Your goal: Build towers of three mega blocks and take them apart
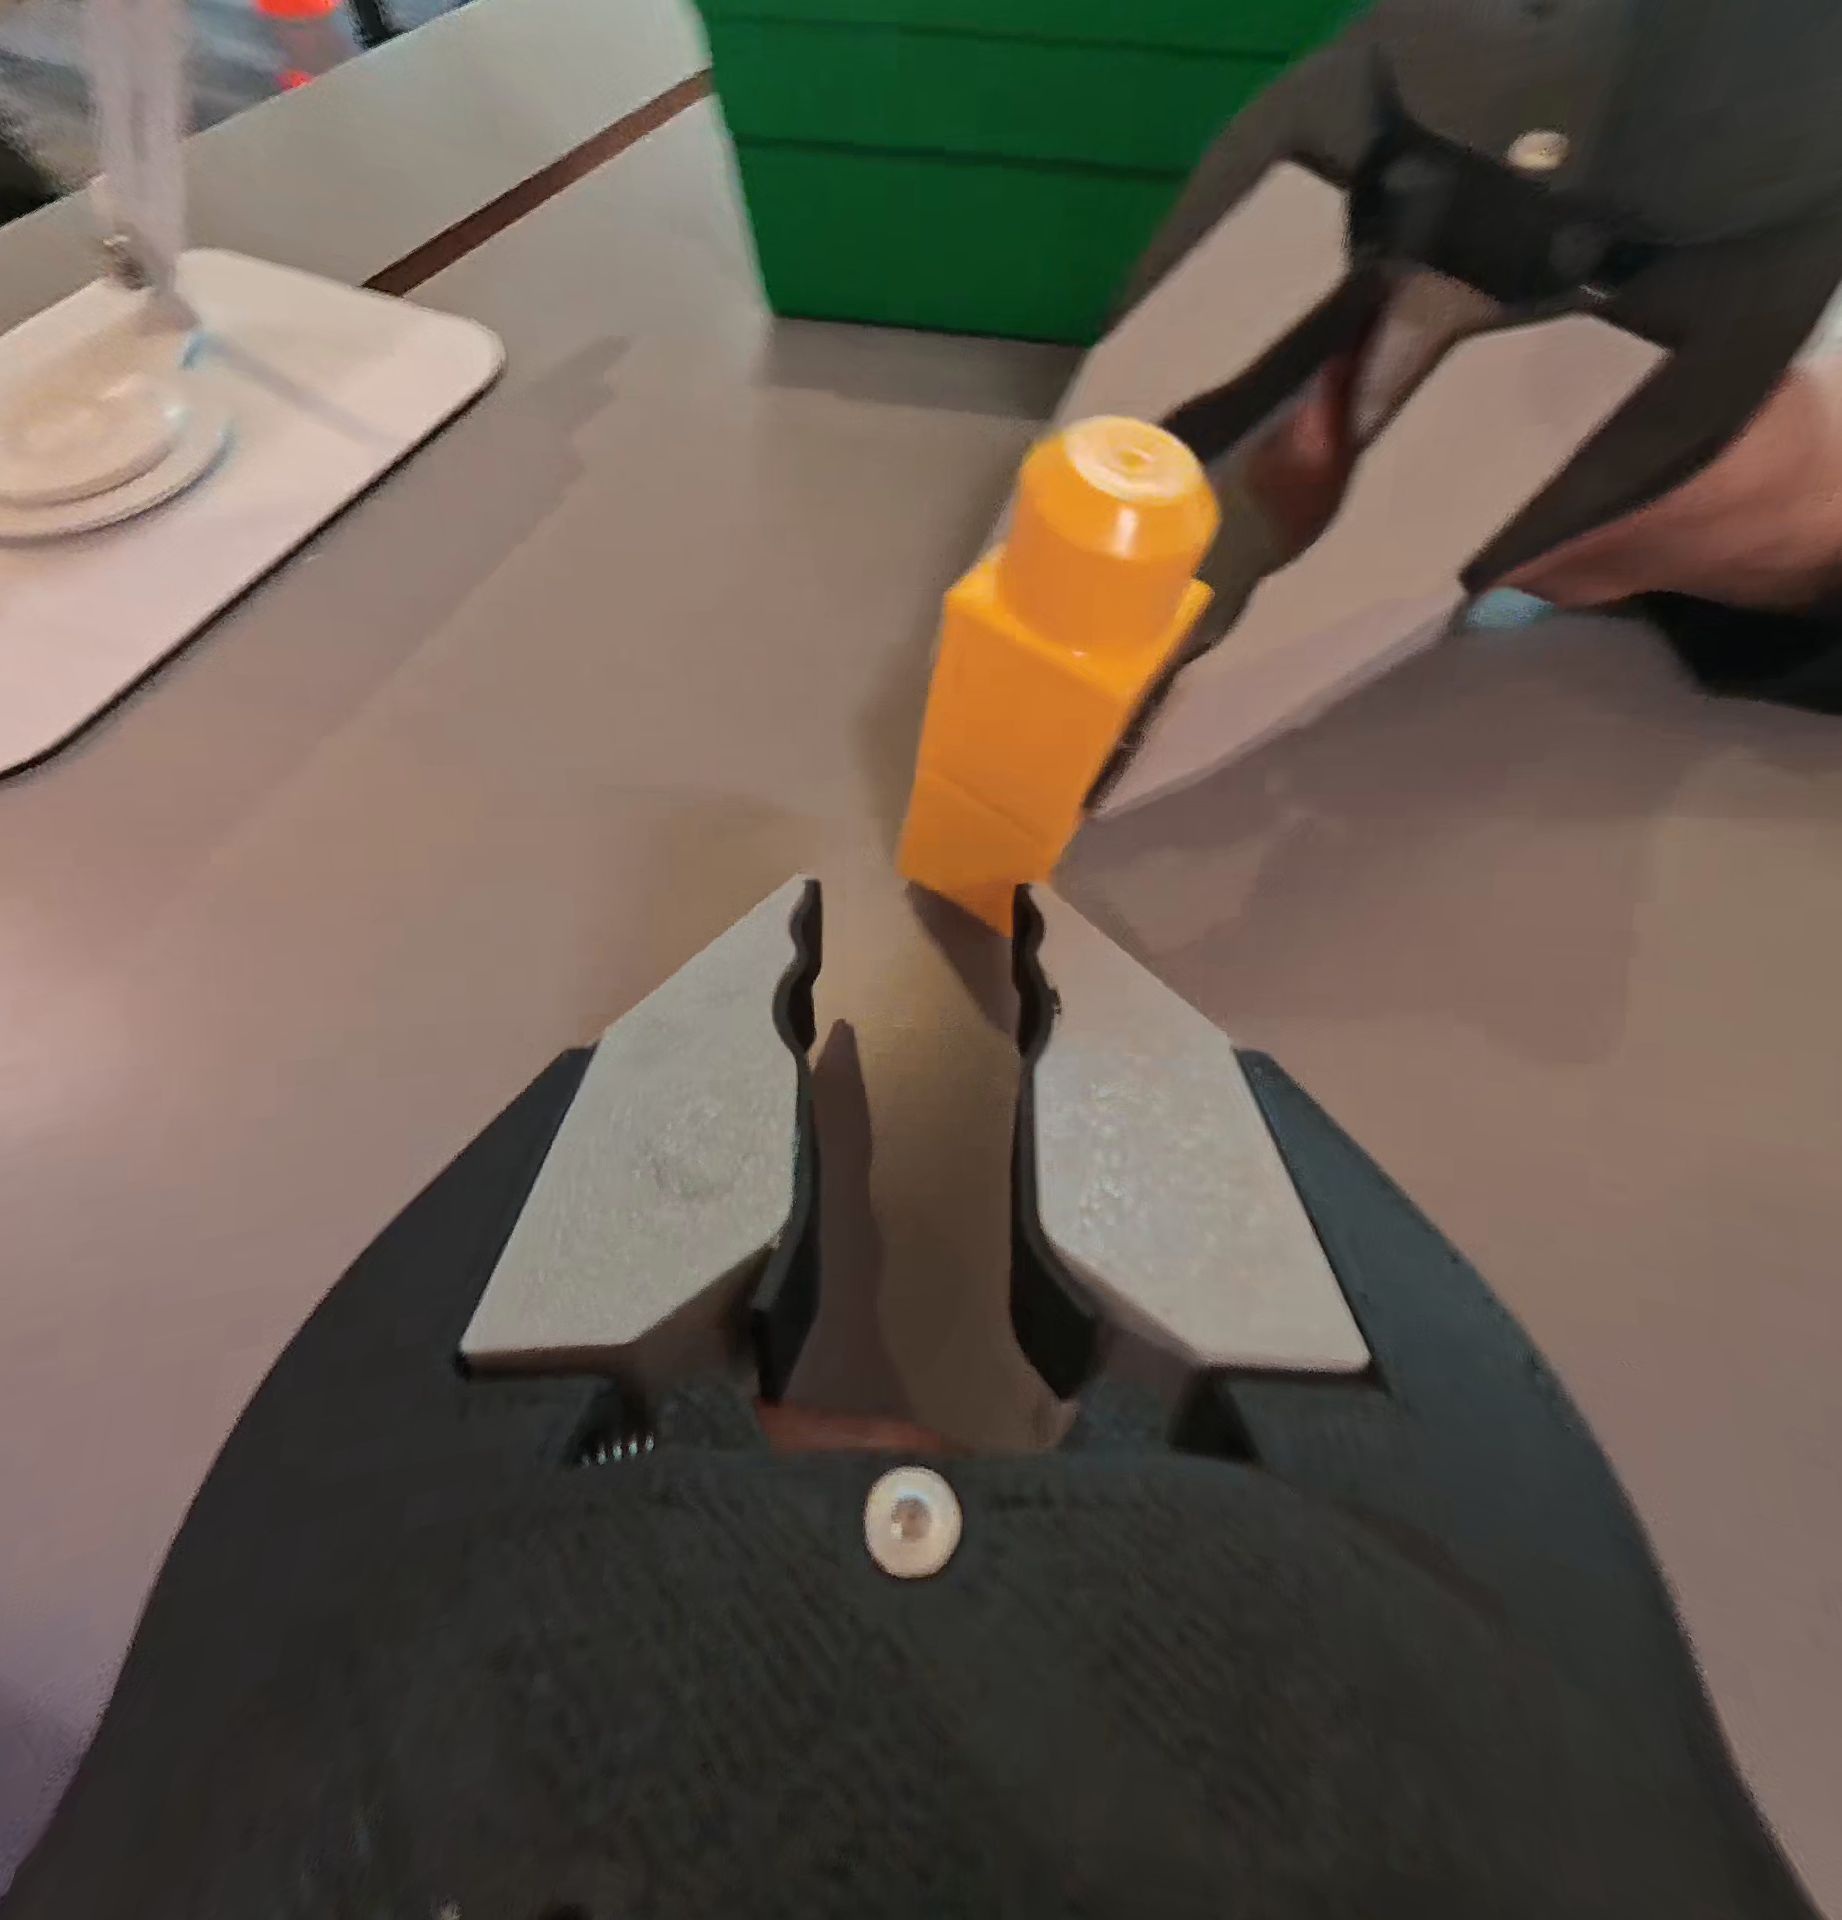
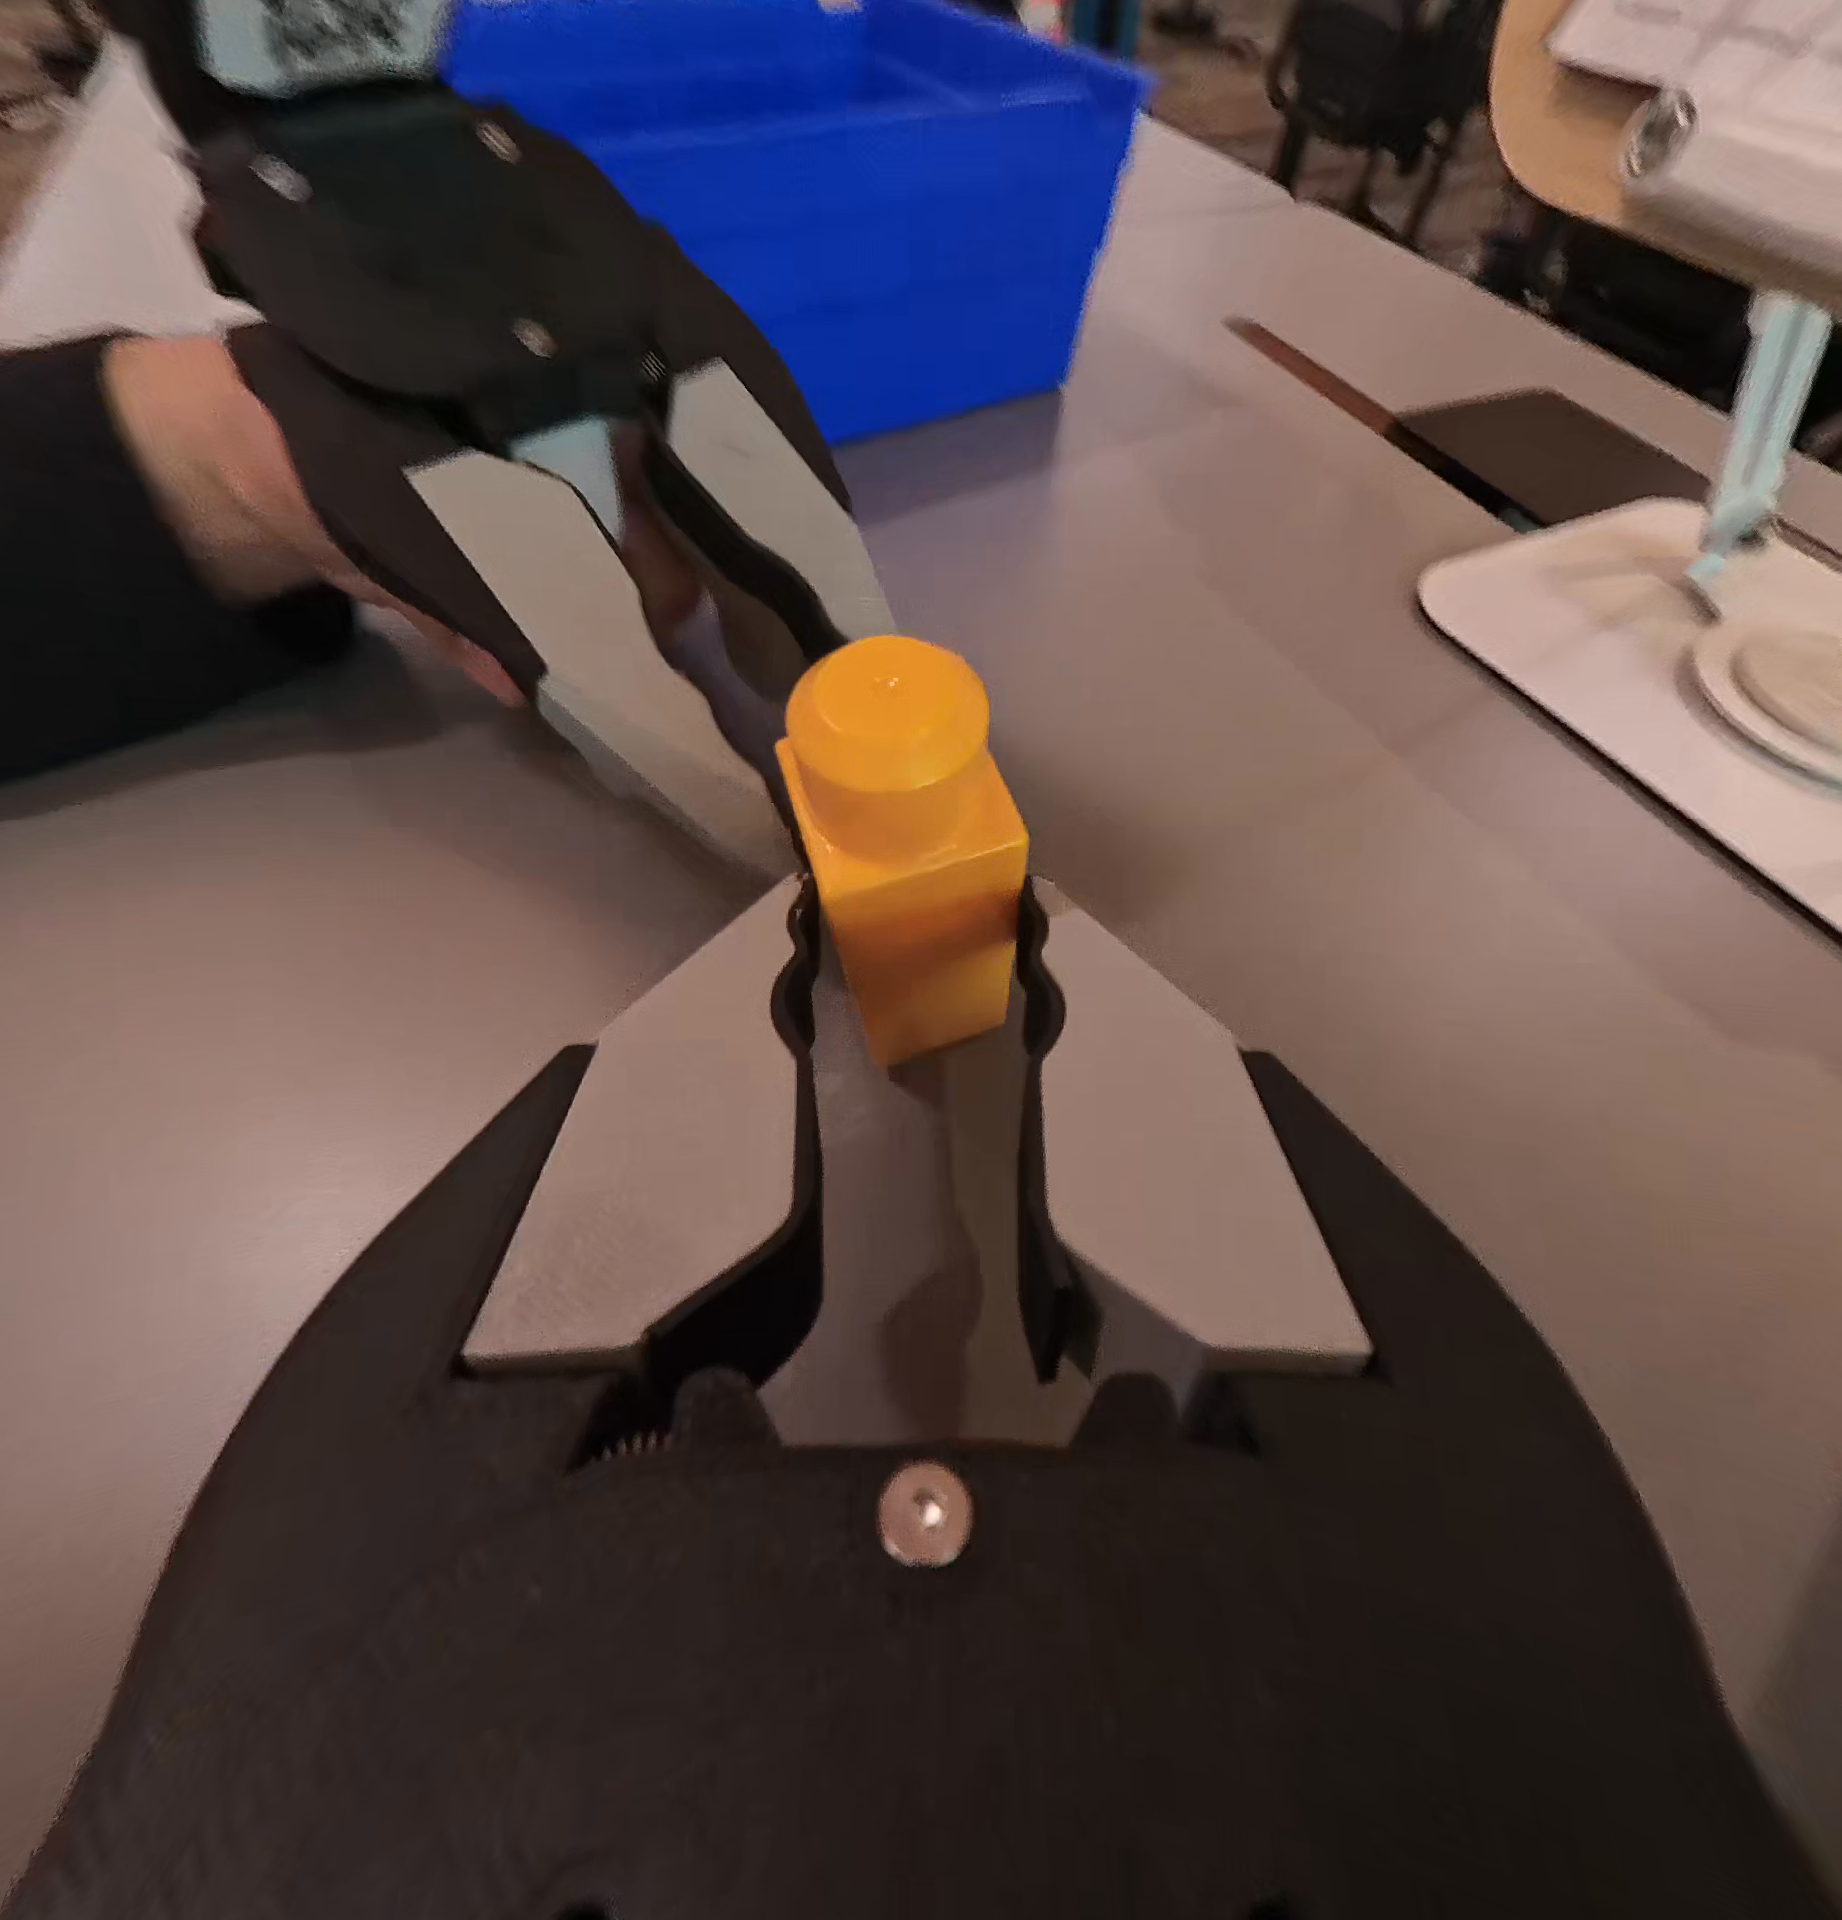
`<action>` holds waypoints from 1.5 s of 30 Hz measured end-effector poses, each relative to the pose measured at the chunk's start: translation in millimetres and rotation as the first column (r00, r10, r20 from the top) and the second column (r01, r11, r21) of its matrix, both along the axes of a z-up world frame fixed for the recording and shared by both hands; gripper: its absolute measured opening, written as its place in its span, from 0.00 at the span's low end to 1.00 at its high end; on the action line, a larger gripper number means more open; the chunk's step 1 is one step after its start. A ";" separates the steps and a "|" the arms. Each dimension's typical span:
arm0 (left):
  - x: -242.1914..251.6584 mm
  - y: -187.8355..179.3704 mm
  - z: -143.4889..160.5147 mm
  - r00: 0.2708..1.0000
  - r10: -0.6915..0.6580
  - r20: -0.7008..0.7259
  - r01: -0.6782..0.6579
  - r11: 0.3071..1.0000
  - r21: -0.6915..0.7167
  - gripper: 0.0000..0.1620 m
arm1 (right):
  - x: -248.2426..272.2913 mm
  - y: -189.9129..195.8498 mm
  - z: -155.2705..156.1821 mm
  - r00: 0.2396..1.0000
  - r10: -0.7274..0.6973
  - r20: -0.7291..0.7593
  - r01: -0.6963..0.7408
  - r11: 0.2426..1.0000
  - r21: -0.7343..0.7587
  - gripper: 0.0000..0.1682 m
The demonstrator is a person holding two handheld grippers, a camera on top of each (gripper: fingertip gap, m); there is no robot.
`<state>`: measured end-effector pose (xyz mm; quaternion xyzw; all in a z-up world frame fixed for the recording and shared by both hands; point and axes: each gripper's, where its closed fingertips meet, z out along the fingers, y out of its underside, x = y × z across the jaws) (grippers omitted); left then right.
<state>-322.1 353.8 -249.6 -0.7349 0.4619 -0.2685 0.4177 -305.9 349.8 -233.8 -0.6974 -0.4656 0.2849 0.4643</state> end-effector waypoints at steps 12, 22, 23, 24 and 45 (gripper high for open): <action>-15.2 28.3 -8.6 0.981 0.186 -0.054 -0.187 0.982 -0.012 0.19 | 8.2 9.1 -10.8 0.998 -0.046 0.039 0.049 0.995 -0.082 0.25; -33.9 45.5 -1.8 0.932 0.358 -0.058 -0.353 0.933 0.073 0.26 | 16.9 19.8 27.4 0.981 -0.117 -0.154 0.133 0.986 0.096 0.29; -38.4 46.6 1.4 0.922 0.383 -0.054 -0.377 0.922 0.092 0.26 | 18.1 20.5 29.9 0.979 -0.123 -0.165 0.143 0.984 0.110 0.28; -43.9 47.1 6.3 0.909 0.413 -0.045 -0.407 0.907 0.111 0.27 | 20.0 21.0 33.0 0.975 -0.132 -0.178 0.156 0.979 0.130 0.28; -389.1 41.9 9.7 0.269 0.724 -0.635 -0.913 0.401 0.071 0.35 | 62.4 32.0 90.6 0.862 -0.272 -0.427 0.404 0.878 0.256 0.30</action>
